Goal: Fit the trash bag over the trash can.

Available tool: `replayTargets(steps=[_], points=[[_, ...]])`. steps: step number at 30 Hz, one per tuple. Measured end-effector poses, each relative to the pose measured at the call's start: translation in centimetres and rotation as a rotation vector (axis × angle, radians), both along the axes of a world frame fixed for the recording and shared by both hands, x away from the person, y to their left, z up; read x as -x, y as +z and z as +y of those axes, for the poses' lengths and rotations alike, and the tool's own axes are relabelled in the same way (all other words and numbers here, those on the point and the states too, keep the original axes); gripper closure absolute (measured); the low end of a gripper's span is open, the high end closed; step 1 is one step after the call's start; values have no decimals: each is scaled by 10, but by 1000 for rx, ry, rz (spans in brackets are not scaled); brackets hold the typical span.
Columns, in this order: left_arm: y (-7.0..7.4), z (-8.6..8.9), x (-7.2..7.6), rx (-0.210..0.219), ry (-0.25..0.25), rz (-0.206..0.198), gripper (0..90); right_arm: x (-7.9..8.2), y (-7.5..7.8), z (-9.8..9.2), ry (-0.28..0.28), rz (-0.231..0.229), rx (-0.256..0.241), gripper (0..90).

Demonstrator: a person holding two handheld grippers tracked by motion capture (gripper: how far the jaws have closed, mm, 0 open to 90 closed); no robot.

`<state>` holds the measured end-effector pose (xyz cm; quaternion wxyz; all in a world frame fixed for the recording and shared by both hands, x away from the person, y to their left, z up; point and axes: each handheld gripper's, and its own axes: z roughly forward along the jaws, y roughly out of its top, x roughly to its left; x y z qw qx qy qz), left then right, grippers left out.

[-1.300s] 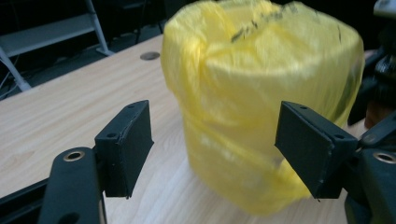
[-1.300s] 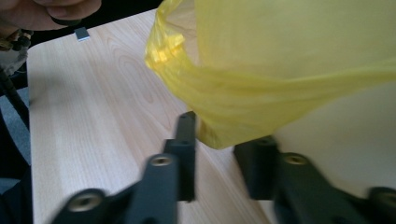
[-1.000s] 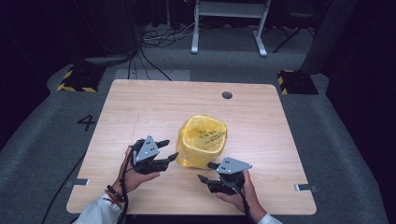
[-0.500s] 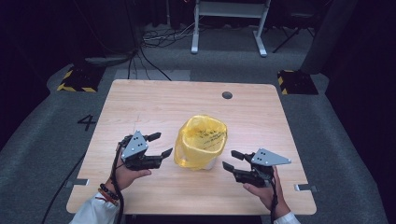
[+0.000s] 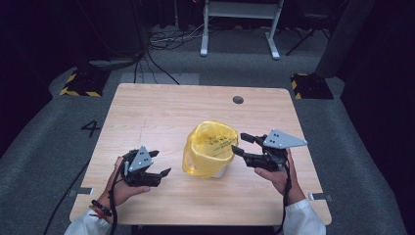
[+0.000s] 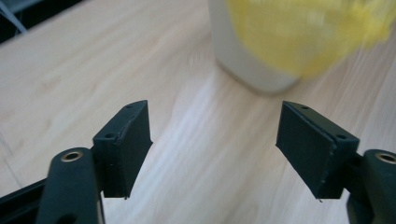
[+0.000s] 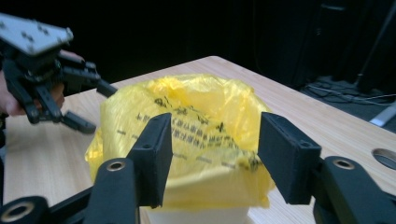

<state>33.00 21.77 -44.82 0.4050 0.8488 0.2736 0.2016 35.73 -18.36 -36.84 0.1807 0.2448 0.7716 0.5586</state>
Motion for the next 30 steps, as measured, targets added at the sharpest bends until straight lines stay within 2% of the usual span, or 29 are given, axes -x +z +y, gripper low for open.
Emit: replayTargets(steps=[3, 5, 7, 10, 15, 18, 20, 24, 29, 30], points=[[-13, 7, 4, -12, -13, 47, 233, -8, 6, 3, 35, 7, 0, 530], [-22, 12, 5, -24, -9, 87, 220, -13, 11, 9, 69, 14, 33, 556], [-30, 15, 6, -37, 5, 111, 223, -17, 16, 18, 75, 8, 76, 588], [-39, 20, 7, -47, 7, 141, 222, -24, 19, 31, 84, 28, 116, 611], [-50, 22, 6, -84, 3, 164, 221, -32, 19, 47, 87, 60, 166, 615], [-52, 26, 3, -60, -3, 191, 215, -36, 17, 52, 101, 95, 173, 588], [-54, 27, 2, -45, -3, 201, 209, -37, 15, 56, 103, 100, 182, 578], [-56, 27, 0, -31, -14, 182, 178, -41, 11, 61, 108, 123, 224, 540], [-56, 27, -1, -33, -15, 185, 174, -42, 8, 63, 120, 151, 262, 512], [-56, 27, -1, -34, -14, 185, 174, -41, 7, 65, 116, 153, 287, 507]])
